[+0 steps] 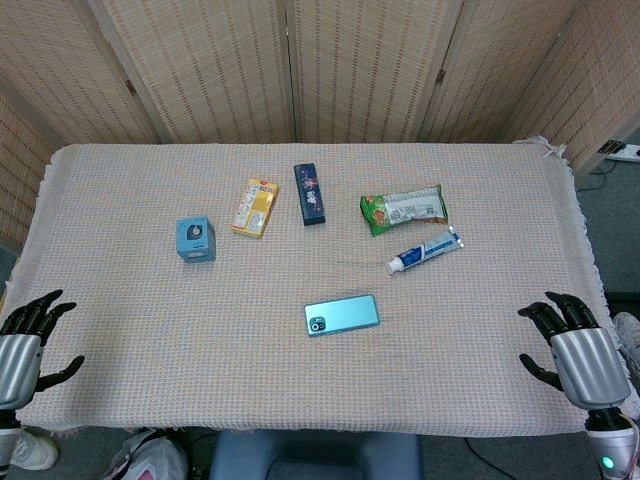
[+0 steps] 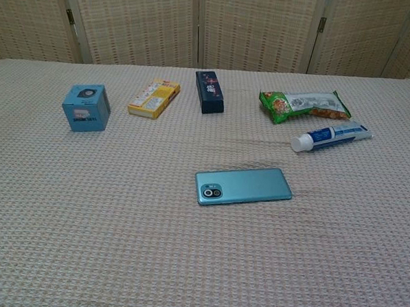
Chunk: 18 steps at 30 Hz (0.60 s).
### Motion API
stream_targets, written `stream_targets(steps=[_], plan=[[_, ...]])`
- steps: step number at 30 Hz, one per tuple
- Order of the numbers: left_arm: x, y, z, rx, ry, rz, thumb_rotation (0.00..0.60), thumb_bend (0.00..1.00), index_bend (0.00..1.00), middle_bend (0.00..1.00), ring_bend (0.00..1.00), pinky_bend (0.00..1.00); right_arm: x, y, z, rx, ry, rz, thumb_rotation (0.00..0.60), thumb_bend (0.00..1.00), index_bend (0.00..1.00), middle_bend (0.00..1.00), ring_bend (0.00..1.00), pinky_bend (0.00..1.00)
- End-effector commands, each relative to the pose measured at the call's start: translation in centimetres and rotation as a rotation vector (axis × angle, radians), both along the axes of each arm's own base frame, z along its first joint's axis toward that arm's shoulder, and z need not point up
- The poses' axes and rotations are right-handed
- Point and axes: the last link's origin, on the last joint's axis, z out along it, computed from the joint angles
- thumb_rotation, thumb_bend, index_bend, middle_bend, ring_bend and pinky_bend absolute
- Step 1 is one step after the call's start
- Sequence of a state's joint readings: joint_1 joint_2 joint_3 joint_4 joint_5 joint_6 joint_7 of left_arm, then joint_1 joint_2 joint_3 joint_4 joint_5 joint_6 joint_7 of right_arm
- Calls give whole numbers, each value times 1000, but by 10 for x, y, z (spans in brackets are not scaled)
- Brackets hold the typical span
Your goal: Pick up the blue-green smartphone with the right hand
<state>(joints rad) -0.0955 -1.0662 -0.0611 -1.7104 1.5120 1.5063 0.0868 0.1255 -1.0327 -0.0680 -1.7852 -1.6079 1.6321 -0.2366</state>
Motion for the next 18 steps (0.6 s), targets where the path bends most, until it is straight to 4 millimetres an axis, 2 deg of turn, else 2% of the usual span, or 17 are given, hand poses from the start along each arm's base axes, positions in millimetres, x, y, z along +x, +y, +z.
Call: stream_targets(steps=[1,12,16,18], plan=[[-1,1,0,1,1,2,600,211,234,145,150,195,-1,0,-1,0,-1,-3,600,80,344,325,190,209],[-4,0,2,9,-2,8,600,211,234,145,150,195,5,-5,-9,11,4,21,600,130,344,325,190,216],[-5,0,1,4,1,7,600,212,234,145,150,195,10,-14,-21,30,12,46,600,219,343,325,190,218],[-6,-1,2,4,1,9,600,212,234,145,150,195,15,-22,-30,52,8,60,600,229,343,325,190,218]])
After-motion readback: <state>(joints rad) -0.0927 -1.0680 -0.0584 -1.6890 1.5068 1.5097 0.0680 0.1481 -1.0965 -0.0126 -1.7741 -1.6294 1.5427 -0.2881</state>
